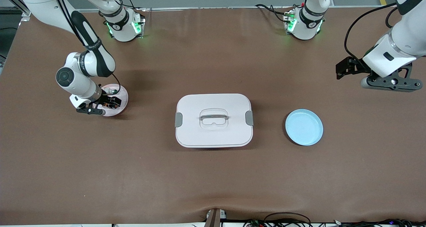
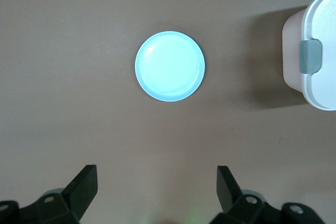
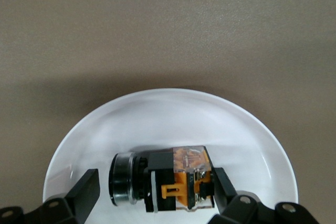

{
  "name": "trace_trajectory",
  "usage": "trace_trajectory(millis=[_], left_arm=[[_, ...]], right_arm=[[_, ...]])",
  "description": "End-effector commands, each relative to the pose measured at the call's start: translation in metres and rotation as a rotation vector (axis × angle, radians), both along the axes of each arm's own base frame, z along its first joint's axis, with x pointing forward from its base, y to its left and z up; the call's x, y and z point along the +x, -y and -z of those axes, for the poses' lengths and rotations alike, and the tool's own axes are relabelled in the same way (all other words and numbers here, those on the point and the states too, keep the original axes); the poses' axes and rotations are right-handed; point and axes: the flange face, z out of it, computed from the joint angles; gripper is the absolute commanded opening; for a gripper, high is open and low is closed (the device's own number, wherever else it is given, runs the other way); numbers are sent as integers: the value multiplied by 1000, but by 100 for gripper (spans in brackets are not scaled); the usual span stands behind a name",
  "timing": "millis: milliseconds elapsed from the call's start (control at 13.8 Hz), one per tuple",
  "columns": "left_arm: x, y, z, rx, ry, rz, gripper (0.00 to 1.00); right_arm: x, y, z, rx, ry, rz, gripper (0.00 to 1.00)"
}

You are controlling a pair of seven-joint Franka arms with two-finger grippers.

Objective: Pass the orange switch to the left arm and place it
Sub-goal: 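Lower the right gripper and close it on the black-orange switch, then lift the switch over the box with the right gripper while the left gripper approaches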

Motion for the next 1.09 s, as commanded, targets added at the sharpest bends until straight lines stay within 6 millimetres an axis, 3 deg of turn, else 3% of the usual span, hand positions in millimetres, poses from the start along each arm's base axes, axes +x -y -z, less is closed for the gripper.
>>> trace_trajectory(millis=[0,72,217,434,652,1014], left_arm=[[1,0,-6,15,13,0,100],[2,0,-7,16,16,-1,100],[7,-2,-17,5,44,-5,100],[7,2,-16,-5,42,-63,100],[2,23,-13,4,36,-183,100],[5,46,1,-118,-25,-175,100]], right_arm=[[2,2,-6,0,15,3,12],[3,3,-7,1,15,12,0],[3,5,-10,6,13,30,0],[6,-1,-22,22,0,60,0],[23,-11,-64,85,-119,132,0],[46,-23,-128,302,-258,263,0]])
